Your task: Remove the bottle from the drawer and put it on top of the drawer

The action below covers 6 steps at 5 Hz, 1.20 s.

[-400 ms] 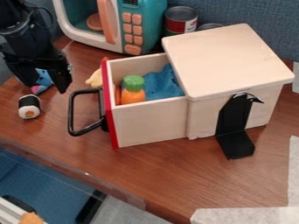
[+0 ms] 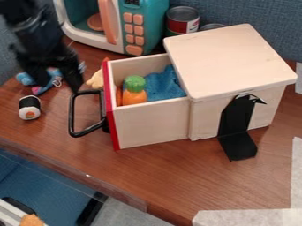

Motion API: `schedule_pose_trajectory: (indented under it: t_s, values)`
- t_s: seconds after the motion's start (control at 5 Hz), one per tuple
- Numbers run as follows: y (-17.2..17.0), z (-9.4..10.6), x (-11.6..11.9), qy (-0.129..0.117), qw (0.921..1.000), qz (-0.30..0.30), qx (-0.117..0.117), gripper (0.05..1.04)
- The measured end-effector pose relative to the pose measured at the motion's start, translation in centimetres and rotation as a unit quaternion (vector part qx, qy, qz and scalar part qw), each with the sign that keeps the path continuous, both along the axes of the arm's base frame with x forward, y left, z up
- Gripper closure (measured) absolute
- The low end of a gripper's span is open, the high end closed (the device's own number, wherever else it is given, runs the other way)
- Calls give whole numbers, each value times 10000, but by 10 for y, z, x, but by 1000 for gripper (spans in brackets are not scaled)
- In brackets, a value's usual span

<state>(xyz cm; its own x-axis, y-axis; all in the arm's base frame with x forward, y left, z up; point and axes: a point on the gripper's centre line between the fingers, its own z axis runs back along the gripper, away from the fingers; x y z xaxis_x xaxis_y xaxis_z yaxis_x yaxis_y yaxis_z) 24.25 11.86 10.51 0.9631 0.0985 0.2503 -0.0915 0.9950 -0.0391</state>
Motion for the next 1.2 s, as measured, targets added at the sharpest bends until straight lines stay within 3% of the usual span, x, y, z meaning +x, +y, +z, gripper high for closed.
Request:
schedule_pose_trajectory:
  t_s: [0.4, 0.6, 0.8, 1.0, 1.2]
  values:
    - [-58, 9, 27, -63, 9977, -664, 83, 84]
    - [-77, -16, 38, 251, 9965, -746, 275, 84]
    - [-86, -23, 50, 160, 9955, -722, 589, 83]
    - [-91, -32, 54, 248, 9950, -700, 671, 86]
    - [-93, -27, 62, 153, 9950, -679, 722, 83]
